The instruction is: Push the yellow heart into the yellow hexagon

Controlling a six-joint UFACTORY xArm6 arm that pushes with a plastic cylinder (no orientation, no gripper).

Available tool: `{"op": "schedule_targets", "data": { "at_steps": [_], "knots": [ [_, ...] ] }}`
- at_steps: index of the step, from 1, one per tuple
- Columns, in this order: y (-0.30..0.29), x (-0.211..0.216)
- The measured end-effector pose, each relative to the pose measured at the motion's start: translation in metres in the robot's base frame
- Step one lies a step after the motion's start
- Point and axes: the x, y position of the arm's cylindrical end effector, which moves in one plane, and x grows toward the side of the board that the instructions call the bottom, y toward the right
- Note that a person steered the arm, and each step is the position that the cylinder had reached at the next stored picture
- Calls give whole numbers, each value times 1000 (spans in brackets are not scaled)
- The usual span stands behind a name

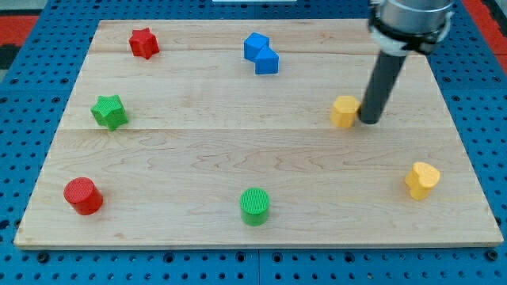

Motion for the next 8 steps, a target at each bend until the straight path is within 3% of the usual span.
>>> {"op": "schedule_targets", "data": {
  "at_steps": [3,4,6,7,8],
  "knots": [
    [4,-39],
    [-50,11],
    [78,-1],
    [139,29],
    [154,102]
  ]
}}
